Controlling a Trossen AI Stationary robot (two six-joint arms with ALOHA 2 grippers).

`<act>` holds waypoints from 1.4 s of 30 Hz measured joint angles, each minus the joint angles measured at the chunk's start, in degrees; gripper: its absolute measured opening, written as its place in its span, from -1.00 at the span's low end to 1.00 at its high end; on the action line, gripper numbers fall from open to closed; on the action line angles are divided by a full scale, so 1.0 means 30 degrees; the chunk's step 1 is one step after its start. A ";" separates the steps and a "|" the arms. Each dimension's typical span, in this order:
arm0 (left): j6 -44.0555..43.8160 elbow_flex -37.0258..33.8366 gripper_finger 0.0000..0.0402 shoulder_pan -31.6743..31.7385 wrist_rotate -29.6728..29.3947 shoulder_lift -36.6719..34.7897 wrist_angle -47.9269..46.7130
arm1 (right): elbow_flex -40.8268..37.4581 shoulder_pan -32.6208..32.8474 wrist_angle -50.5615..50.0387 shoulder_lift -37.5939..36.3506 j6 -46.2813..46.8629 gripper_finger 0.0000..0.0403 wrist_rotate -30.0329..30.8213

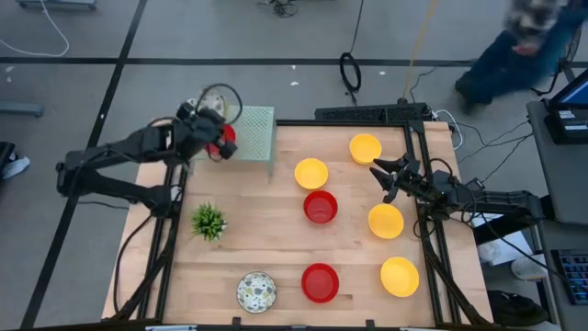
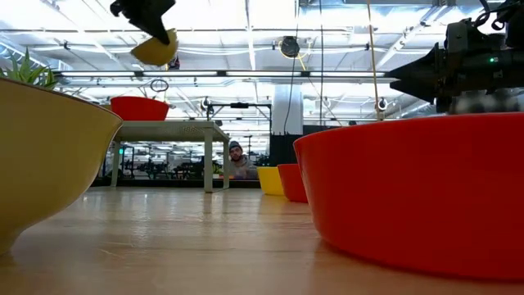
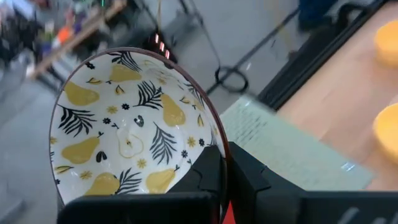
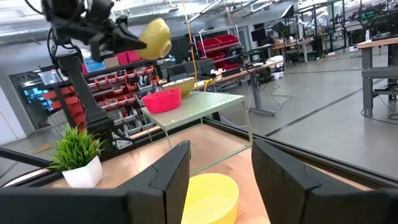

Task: Pick & Place Mini bowls
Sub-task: Stack the white patterned bowl on the white patterned bowl on the shelf

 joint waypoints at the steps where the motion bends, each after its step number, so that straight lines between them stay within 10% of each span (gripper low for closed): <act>1: -0.0152 0.0149 -0.95 0.0594 0.0255 0.0000 -0.0618 | 0.0004 -0.0003 0.0000 0.0004 0.0004 -0.20 0.0007; 19: 0.0120 0.0286 -0.95 0.8632 0.5241 0.0364 -0.3946 | 0.0003 -0.0004 0.0000 0.0000 0.0000 -0.20 0.0007; 42: 0.1191 0.0278 -0.95 0.9514 0.5197 0.3504 -0.4428 | 0.0000 -0.0003 0.0000 0.0004 0.0003 -0.20 0.0007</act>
